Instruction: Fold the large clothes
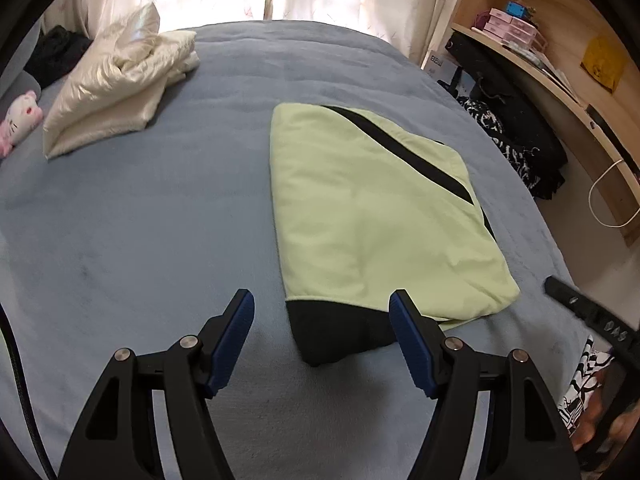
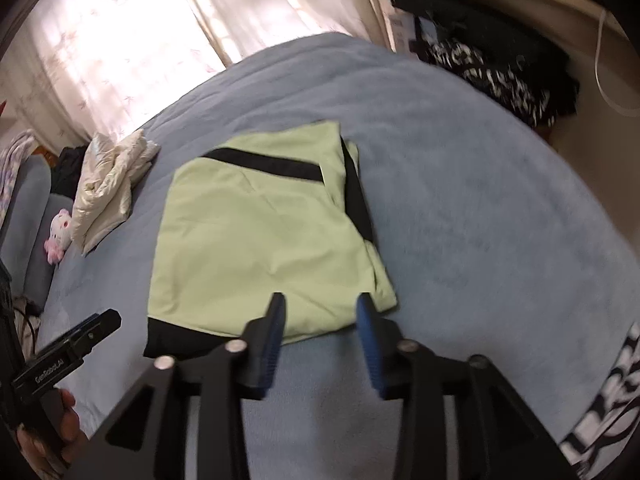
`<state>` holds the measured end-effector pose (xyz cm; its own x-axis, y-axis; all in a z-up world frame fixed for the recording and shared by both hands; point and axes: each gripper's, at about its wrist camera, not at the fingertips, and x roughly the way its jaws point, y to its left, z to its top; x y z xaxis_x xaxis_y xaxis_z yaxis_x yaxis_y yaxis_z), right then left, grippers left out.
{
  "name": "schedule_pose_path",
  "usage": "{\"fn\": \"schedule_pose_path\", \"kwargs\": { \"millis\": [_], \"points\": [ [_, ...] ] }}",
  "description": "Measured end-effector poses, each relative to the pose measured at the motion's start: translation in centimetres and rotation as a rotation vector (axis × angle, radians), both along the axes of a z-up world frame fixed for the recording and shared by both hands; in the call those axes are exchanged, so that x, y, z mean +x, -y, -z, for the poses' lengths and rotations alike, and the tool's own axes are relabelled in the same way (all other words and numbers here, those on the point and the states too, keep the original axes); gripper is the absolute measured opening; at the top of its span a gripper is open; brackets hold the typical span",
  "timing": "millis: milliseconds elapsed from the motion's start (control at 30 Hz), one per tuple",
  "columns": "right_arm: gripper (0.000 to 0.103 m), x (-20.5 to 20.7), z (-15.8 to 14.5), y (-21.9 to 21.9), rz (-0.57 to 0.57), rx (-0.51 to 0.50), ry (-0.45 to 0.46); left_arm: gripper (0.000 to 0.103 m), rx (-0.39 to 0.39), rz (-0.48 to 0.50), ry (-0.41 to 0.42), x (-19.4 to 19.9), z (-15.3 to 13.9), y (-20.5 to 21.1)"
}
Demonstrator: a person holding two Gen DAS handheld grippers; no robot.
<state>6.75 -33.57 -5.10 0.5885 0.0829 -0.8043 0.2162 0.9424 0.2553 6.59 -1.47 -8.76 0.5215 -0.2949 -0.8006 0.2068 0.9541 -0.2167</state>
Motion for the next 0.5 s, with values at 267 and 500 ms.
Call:
{"fn": "schedule_pose_path", "kwargs": {
  "millis": [267, 500],
  "points": [
    [0.051, 3.0, -2.9, 2.3, -0.014, 0.008, -0.009, 0.081, -0.06, 0.022, -0.063, 2.8, -0.2, -0.5],
    [0.051, 7.9, 0.2, 4.2, -0.07, 0.061, -0.09, 0.084, -0.14, 0.024, -0.164, 6.8, 3.0, -0.4]
  ]
}}
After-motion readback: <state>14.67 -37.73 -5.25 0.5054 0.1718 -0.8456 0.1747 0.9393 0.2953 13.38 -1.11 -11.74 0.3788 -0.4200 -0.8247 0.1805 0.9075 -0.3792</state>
